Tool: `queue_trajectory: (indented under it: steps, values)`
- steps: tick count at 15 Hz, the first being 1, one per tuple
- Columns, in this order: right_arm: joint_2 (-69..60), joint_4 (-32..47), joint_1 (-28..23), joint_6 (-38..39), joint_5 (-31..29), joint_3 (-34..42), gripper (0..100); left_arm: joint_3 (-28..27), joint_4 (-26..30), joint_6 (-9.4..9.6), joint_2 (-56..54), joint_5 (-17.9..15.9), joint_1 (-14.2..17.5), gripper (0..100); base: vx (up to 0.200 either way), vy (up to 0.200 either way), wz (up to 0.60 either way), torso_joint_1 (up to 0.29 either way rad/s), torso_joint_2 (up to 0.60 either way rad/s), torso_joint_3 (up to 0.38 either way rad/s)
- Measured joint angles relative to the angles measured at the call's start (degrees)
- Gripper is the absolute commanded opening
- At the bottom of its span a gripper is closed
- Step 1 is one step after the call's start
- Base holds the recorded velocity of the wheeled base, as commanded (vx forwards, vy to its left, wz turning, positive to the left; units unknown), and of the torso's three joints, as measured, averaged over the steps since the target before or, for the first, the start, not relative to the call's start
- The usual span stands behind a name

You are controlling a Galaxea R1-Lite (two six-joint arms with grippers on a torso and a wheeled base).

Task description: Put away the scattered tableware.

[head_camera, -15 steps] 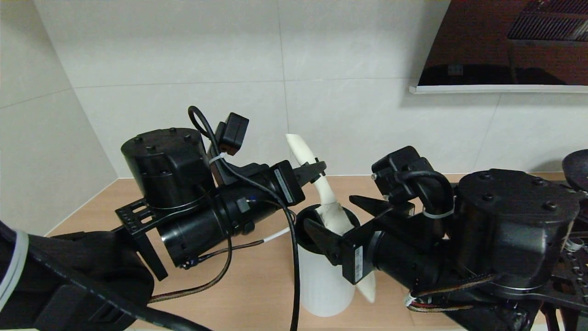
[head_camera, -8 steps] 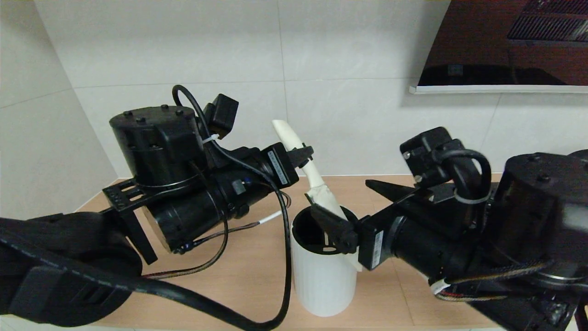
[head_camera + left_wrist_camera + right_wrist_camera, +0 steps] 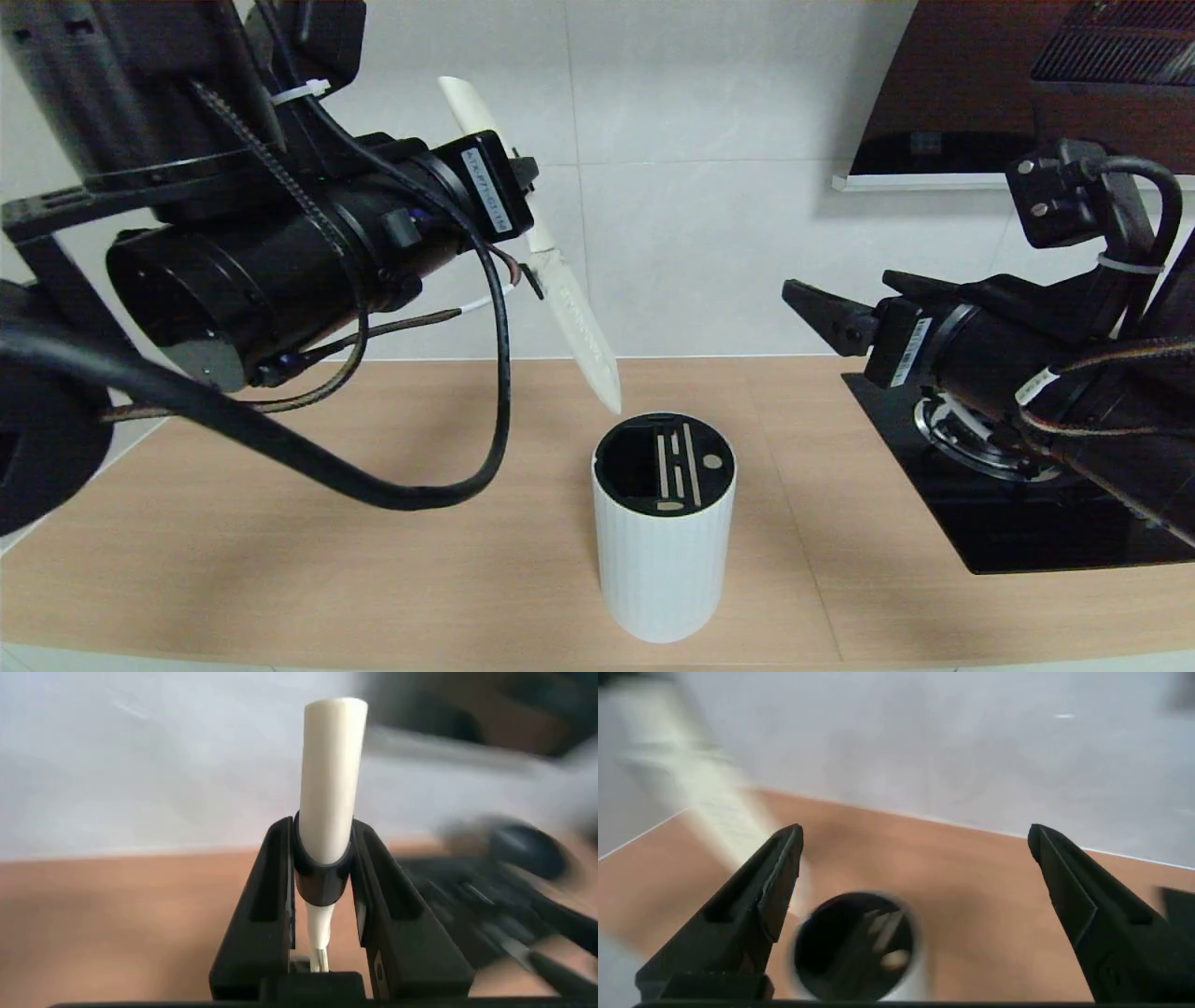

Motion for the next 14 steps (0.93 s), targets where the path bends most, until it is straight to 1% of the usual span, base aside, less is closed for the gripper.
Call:
queue_trajectory:
  steps: [1, 3, 4, 5, 7, 8, 10, 11, 14]
  values:
    - [0.0, 0.0, -0.7, 0.0, 0.1, 0.0, 100, 0.0, 0.0, 0.96, -0.1, 3.2, -1.2, 0, 0.0, 0.0, 0.0, 0.0, 0.0, 0.0]
    - [0.5, 0.1, -1.3, -0.1, 0.1, 0.1, 100, 0.0, -0.5, 3.75, 0.4, 10.6, -5.1, 0, 0.0, 0.0, 0.0, 0.0, 0.0, 0.0]
    - [0.8, 0.1, -1.4, -0.1, 0.0, 0.2, 100, 0.6, -0.8, 5.03, 0.9, 12.8, -6.5, 0, 0.0, 0.0, 0.0, 0.0, 0.0, 0.0]
    - [1.1, 0.1, -1.5, -0.1, 0.0, 0.2, 100, 1.1, -1.6, 5.83, 1.6, 14.2, -7.5, 0, 0.0, 0.0, 0.0, 0.0, 0.0, 0.0]
    - [1.5, 0.1, -1.5, -0.1, 0.0, 0.3, 100, 1.9, -4.9, 6.63, 3.4, 15.3, -8.5, 0, 0.0, 0.0, 0.0, 0.0, 0.0, 0.0]
    - [1.6, 0.0, -1.5, -0.1, 0.0, 0.3, 100, 2.5, -6.6, 7.53, 4.4, 15.4, -8.7, 0, 0.0, 0.0, 0.0, 0.0, 0.0, 0.0]
    - [1.7, 0.0, -1.5, -0.1, 0.0, 0.3, 100, 3.9, -11.7, 9.94, 6.3, 15.6, -8.9, 0, 0.0, 0.0, 0.0, 0.0, 0.0, 0.0]
    - [1.7, 0.1, -1.5, -0.4, 0.0, 0.3, 100, 4.5, -12.7, 10.52, 7.1, 15.6, -9.0, 0, 0.0, 0.0, 0.0, 0.0, 0.0, 0.0]
    - [2.1, 0.0, -1.5, -0.9, 0.0, 0.5, 100, 5.2, -13.7, 10.7, 8.9, 15.6, -9.5, 0, 0.0, 0.0, 0.0, 0.0, 0.0, 0.0]
